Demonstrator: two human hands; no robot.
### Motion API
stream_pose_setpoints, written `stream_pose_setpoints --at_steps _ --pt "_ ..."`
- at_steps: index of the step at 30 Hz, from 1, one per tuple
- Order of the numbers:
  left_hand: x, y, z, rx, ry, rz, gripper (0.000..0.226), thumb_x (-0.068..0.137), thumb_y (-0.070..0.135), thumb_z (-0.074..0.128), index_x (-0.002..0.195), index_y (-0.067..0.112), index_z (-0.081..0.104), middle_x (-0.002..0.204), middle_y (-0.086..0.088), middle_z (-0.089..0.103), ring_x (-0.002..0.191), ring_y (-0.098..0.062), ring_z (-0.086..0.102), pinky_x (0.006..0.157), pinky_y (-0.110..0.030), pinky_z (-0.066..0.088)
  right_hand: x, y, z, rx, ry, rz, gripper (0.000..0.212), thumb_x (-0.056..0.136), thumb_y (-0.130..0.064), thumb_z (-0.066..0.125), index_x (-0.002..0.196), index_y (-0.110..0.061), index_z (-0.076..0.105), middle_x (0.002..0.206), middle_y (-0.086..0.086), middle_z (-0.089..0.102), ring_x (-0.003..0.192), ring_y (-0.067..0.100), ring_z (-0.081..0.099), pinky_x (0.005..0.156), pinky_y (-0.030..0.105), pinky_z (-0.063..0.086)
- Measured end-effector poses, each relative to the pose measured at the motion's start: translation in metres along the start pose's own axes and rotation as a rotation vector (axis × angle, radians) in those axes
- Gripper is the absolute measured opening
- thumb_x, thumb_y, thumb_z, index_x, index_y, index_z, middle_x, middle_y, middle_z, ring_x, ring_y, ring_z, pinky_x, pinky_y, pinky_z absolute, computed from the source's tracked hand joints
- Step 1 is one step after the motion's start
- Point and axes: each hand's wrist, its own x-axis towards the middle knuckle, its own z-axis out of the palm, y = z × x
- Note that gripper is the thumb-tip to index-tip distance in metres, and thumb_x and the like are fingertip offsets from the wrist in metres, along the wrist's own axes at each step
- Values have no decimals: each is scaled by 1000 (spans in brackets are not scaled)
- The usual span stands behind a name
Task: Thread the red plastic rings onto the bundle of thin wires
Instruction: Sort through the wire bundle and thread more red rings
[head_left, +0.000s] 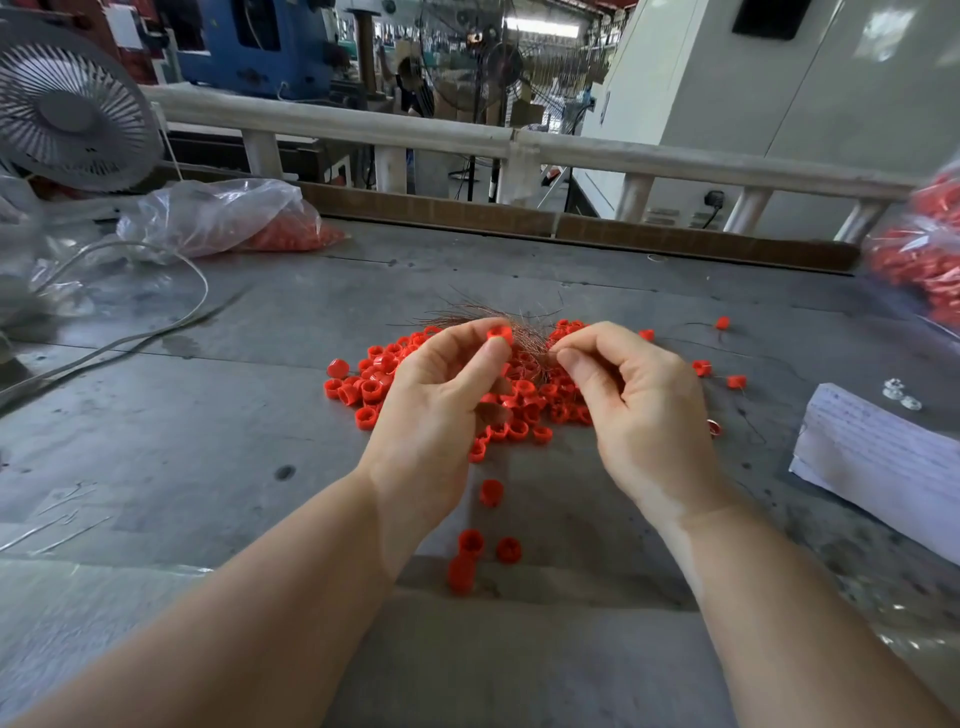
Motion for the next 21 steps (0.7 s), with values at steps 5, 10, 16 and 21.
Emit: stream_pose_setpoints --at_steps 5,10,16,21 --pt "4 3 -4 -87 108 -27 11 92 9 53 91 15 62 57 9 57 48 0 50 45 -15 43 0 5 -6 -161 77 39 12 89 -17 63 81 -11 70 63 -3 62 61 20 57 58 35 44" --pt "5 2 -9 -64 171 -33 11 92 10 56 90 17 64 57 9 56 49 -2 50 47 -16 43 2 16 -11 -210 82 145 13 90 -18 61 82 -14 71 55 -15 50 60 17 50 57 29 37" --pt "6 1 -8 9 159 -21 10 91 12 57 92 19 65 65 10 60 51 -2 50 45 -17 42 2 9 -10 -211 23 21 11 88 -11 63 92 -9 73 85 2 69 80 20 63 73 32 48" --pt "4 1 -8 27 149 -10 11 92 12 56 98 18 64 69 8 64 51 -3 50 45 -17 42 2 13 -10 -204 23 22 11 89 -13 63 81 -9 69 67 -5 61 65 18 56 61 33 44"
